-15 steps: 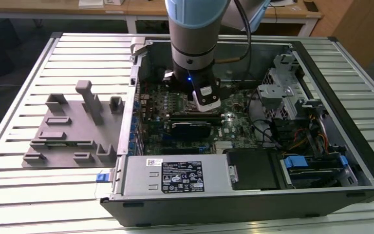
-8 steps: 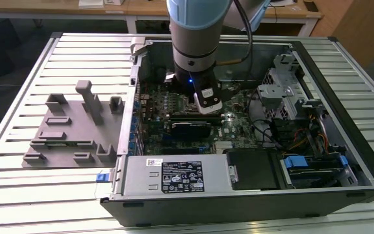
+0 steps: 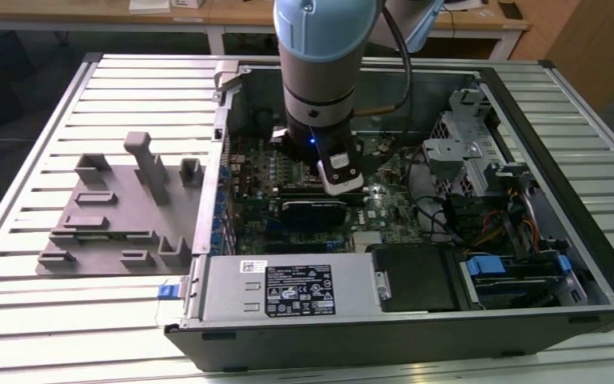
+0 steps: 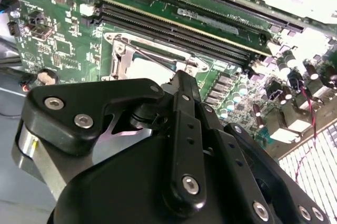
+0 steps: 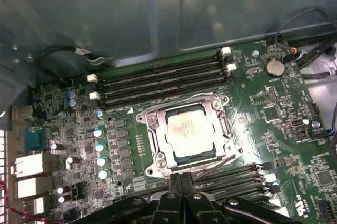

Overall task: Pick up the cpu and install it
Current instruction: 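Install the second cpu locking lever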

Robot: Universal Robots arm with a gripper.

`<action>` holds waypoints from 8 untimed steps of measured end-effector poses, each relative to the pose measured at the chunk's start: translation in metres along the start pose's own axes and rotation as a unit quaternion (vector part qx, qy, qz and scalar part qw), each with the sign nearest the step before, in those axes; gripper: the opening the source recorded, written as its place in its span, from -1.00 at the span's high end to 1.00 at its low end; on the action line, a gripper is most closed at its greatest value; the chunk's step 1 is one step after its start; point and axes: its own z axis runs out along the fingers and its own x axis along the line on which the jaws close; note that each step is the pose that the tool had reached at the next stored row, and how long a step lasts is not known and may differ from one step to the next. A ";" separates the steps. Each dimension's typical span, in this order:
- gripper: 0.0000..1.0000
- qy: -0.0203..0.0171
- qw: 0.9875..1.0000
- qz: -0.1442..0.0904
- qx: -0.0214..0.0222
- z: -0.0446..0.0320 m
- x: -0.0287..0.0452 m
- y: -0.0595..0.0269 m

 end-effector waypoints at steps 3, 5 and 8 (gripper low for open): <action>0.79 0.000 1.000 0.000 0.000 0.0032 0.0001 -0.0015; 0.79 0.000 1.000 0.000 0.000 0.0039 0.0003 -0.0028; 0.79 0.000 1.000 0.000 0.000 0.0050 0.0012 -0.0051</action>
